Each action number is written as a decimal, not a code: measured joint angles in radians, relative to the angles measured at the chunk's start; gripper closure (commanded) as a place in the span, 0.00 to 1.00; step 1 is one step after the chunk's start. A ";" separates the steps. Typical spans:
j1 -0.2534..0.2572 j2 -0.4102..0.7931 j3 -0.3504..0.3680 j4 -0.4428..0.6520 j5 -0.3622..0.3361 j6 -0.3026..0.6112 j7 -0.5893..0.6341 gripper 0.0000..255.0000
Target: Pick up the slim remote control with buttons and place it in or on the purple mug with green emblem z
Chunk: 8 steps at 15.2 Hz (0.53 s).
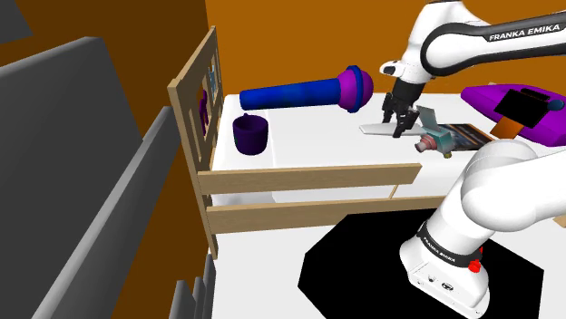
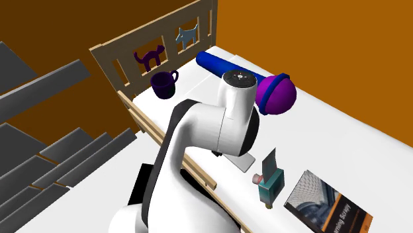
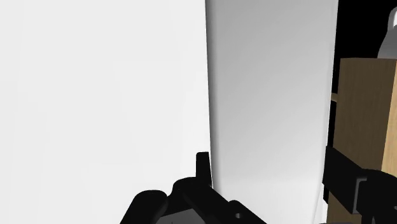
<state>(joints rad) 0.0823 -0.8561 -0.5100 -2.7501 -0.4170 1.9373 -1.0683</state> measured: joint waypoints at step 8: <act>0.012 -0.024 0.041 0.091 0.038 -0.115 -0.007 1.00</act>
<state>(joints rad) 0.0944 -0.8804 -0.4693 -2.6587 -0.3791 1.8222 -1.0753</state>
